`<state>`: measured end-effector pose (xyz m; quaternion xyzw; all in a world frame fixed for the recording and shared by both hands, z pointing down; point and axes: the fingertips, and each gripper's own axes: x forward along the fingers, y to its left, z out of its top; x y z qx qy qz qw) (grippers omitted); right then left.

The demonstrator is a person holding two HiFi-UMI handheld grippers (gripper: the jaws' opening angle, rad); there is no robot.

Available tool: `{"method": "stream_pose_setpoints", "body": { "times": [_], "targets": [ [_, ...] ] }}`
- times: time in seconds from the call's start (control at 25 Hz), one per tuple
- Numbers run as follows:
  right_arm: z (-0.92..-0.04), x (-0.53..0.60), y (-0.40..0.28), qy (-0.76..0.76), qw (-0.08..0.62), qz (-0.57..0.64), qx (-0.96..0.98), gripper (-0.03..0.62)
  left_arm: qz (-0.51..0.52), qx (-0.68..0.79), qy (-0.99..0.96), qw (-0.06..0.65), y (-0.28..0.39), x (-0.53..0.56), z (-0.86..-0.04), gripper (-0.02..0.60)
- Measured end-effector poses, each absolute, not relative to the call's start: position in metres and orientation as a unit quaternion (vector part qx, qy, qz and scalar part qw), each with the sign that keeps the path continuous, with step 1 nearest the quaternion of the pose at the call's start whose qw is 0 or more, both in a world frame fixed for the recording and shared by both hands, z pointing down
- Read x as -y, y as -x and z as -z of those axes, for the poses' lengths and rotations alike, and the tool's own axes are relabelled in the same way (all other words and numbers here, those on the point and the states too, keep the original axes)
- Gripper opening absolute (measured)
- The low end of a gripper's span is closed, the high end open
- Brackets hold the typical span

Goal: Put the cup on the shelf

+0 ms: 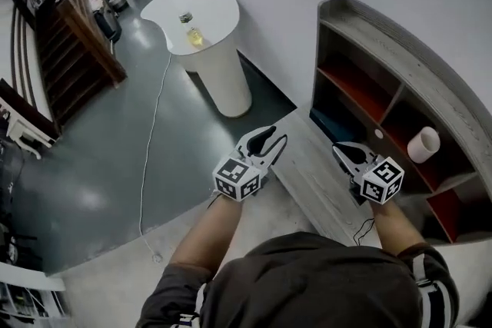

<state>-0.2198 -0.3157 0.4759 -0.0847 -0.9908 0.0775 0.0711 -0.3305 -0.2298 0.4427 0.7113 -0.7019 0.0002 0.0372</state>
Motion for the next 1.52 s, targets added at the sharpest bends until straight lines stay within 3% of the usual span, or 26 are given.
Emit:
{"method": "stream_pose_setpoints", "body": {
  "times": [0.52, 1.12, 1.52],
  "targets": [
    [-0.469, 0.167, 0.329, 0.255, 0.08, -0.047, 0.962, -0.008, 0.046, 0.823, -0.565, 0.035, 0.384, 0.011, -0.445, 0.005],
    [-0.459, -0.001, 0.385, 0.352, 0.078, -0.024, 0.932, -0.008, 0.071, 0.895, -0.437, 0.053, 0.384, -0.202, -0.457, 0.005],
    [-0.457, -0.029, 0.399, 0.373, 0.083, -0.011, 0.924, -0.009, 0.081, 0.906, -0.413, 0.044, 0.383, -0.234, -0.457, 0.005]
  ]
}}
